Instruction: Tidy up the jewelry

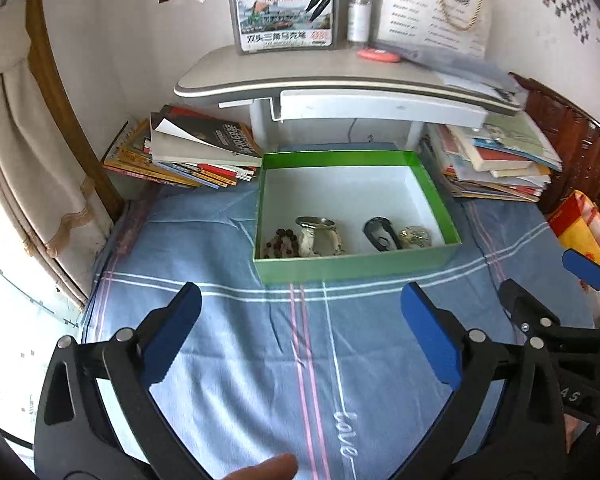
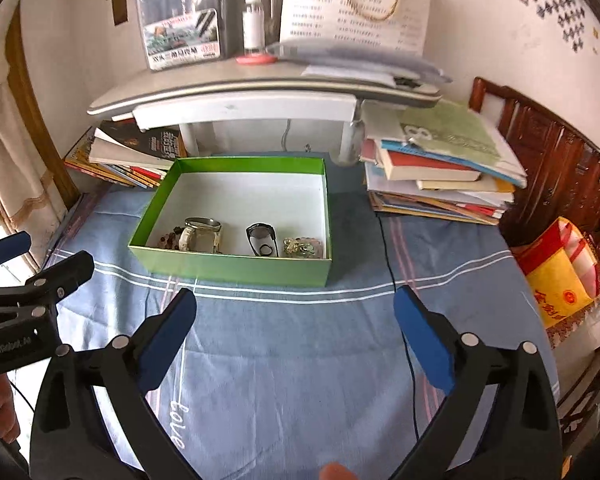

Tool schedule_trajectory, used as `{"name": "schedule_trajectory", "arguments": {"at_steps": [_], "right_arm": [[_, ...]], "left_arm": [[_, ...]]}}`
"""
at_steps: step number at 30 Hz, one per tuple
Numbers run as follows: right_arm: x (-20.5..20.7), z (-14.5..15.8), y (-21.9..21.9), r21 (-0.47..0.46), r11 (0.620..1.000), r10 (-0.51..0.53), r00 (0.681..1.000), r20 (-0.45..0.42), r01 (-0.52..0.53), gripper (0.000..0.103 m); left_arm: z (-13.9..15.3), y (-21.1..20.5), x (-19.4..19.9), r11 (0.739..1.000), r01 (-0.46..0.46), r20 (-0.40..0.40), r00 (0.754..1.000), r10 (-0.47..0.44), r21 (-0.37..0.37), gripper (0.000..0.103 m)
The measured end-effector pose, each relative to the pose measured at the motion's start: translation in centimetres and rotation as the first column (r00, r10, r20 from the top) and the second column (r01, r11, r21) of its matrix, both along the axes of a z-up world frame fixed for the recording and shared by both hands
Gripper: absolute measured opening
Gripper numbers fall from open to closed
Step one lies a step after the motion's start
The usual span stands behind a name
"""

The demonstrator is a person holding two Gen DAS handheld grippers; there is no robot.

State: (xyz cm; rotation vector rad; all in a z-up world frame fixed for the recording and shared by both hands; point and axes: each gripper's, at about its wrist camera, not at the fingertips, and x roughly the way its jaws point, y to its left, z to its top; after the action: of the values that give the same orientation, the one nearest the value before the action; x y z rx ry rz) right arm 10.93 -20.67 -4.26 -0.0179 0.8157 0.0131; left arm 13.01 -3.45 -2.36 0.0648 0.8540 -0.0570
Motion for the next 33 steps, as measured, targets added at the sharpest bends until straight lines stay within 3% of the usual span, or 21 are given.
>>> {"name": "schedule_trajectory", "arguments": {"at_steps": [14,33], "right_arm": [[-4.1,2.3,0.0,0.004,1.000,-0.027,0.996,0.082,0.027,0.098],[-5.1,2.8,0.4,-0.008,0.999,-0.047,0.993,0.110,0.048,0.100]], "left_arm": [[2.2,0.0,-4.7,1.000,-0.018,0.070,0.997,0.017,0.007,0.099],[2.6,0.7,-5.6,1.000,-0.013,0.088,0.996,0.012,0.008,0.099]]}}
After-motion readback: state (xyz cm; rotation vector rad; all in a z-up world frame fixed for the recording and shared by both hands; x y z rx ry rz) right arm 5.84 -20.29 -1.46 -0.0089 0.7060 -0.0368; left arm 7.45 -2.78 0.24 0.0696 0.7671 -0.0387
